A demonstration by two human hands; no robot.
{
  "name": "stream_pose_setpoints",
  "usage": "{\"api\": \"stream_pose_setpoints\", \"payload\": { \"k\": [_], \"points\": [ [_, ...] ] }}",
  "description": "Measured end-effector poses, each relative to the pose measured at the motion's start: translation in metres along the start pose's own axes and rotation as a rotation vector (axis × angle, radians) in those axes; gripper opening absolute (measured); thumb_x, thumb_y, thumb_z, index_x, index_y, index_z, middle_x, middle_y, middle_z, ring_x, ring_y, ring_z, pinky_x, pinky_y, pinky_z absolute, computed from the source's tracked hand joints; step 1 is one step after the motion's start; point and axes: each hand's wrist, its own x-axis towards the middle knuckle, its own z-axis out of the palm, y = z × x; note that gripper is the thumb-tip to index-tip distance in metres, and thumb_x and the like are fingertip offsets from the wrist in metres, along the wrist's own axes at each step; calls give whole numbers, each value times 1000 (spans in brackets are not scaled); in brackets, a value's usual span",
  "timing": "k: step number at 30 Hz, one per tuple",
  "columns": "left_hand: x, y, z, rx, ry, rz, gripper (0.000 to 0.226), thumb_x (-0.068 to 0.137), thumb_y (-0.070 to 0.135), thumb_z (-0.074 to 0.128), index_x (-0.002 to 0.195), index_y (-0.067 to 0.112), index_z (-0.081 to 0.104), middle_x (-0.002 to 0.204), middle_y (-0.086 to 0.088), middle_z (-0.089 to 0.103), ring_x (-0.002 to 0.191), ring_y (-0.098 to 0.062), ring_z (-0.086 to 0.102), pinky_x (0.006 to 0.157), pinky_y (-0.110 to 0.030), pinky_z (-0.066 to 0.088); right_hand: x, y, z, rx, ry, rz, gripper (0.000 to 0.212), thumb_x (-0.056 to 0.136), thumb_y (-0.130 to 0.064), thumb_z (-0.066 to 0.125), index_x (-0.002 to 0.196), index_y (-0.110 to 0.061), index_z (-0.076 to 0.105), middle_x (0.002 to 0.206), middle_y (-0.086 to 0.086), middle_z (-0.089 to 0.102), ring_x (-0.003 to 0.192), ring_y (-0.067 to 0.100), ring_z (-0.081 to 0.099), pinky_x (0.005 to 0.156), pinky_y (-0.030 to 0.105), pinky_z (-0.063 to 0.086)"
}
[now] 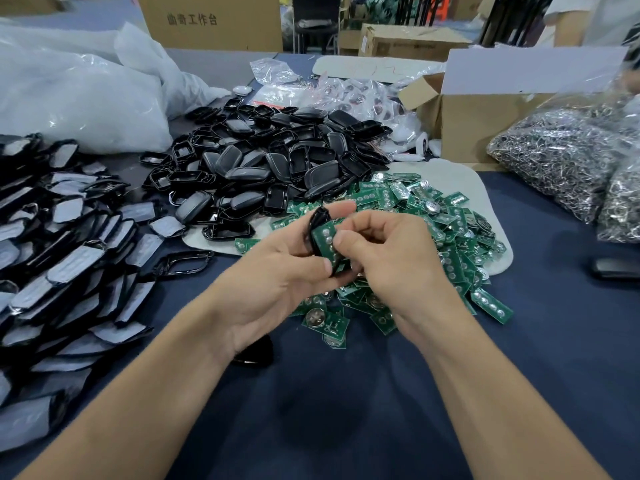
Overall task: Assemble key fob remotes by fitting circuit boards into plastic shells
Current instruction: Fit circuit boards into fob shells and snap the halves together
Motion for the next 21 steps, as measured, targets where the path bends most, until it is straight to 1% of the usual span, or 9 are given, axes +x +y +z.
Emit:
{"api": "stream_pose_setpoints", "payload": {
  "k": [3, 6, 8, 9, 10, 12, 16, 19, 21],
  "points": [
    [0, 6, -8, -7, -58, 5, 51, 88, -7, 58, 136, 7, 58, 117, -13, 69, 116, -27, 68, 100, -44, 56, 2, 1, -7, 30, -104, 9, 29, 90, -2, 70, 67, -19, 70, 59, -10, 62, 53, 1, 53, 53, 18, 46],
    [1, 3, -9, 82, -3, 24, 48, 87, -4, 65, 133, 6, 59, 115, -14, 68, 113, -29, 68, 100, -46, 57, 3, 2, -9, -17, -106, -15, 21, 92, -4, 70, 73, -14, 71, 59, -11, 61, 55, 1, 52, 54, 19, 44],
    [1, -1, -7, 131, 73, 50, 46, 82, -3, 71, 126, 11, 67, 107, -13, 69, 106, -27, 69, 98, -47, 59, 4, 2, -10, -81, -96, -60, 15, 92, -7, 70, 78, -12, 72, 62, -6, 64, 58, 5, 52, 55, 25, 45],
    [2, -3, -7, 156, 104, 63, 45, 80, -3, 72, 122, 14, 71, 104, -12, 69, 103, -28, 67, 99, -48, 58, 4, 2, -10, -111, -94, -80, 14, 92, -9, 71, 79, -12, 72, 65, 1, 66, 60, 8, 53, 57, 33, 46],
    [2, -4, -7, 181, 125, 76, 44, 79, -3, 74, 118, 17, 74, 101, -11, 70, 101, -28, 65, 99, -47, 57, 5, 2, -11, -135, -94, -96, 13, 92, -10, 71, 79, -12, 72, 70, 6, 69, 63, 11, 54, 60, 39, 48],
    [2, -4, -8, 214, 154, 99, 45, 77, -3, 75, 113, 23, 77, 97, -9, 71, 95, -27, 61, 93, -42, 56, 5, 1, -12, -156, -100, -124, 14, 91, -11, 72, 77, -13, 71, 72, 8, 69, 65, 13, 54, 62, 40, 49],
    [0, -1, -8, 264, 152, 131, 47, 75, -4, 76, 114, 23, 77, 98, -8, 75, 89, -18, 66, 81, -27, 59, 5, 1, -15, -204, -99, -183, 16, 90, -12, 75, 75, -17, 71, 78, 12, 71, 67, 16, 59, 71, 45, 54],
    [0, 0, -10, 281, 144, 116, 46, 78, -5, 75, 117, 19, 75, 100, -10, 75, 89, -18, 68, 80, -28, 60, 5, 2, -14, -184, -85, -190, 15, 88, -9, 76, 76, -16, 72, 84, 17, 74, 85, 26, 74, 77, 52, 57],
    [0, 2, -10, 312, 134, 119, 46, 82, -15, 73, 118, 13, 73, 99, -12, 75, 91, -21, 67, 83, -29, 60, 5, 2, -13, -188, -81, -188, 14, 87, -10, 77, 75, -16, 73, 81, 16, 73, 76, 25, 71, 74, 52, 57]
  ]
}}
